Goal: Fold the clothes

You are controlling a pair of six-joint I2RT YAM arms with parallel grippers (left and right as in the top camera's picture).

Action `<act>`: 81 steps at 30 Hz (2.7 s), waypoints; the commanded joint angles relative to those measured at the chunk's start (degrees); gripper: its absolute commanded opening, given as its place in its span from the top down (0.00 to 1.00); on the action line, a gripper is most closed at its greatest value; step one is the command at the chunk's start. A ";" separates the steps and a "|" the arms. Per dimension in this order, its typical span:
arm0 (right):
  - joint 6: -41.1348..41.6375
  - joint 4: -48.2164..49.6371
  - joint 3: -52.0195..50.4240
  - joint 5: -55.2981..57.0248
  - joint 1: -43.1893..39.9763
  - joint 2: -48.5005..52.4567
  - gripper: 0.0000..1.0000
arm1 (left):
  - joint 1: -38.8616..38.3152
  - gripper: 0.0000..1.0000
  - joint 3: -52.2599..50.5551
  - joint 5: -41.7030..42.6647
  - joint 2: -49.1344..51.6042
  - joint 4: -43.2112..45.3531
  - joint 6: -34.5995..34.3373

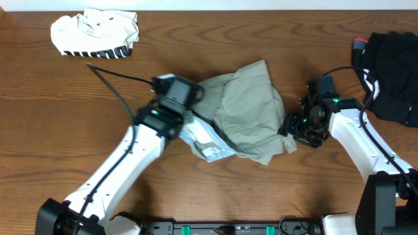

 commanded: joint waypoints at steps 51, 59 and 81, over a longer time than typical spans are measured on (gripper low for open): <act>6.88 12.00 -0.39 -8.33 22.71 3.56 0.32 | 25.62 0.02 0.79 4.44 -6.01 -6.45 5.29; 9.77 16.63 -0.37 -11.45 25.40 4.46 0.75 | 25.62 0.02 0.79 5.70 -2.80 -4.96 6.75; 13.73 26.91 -0.37 -19.54 23.80 4.46 0.98 | 33.14 0.02 0.74 12.15 -2.62 -5.66 8.17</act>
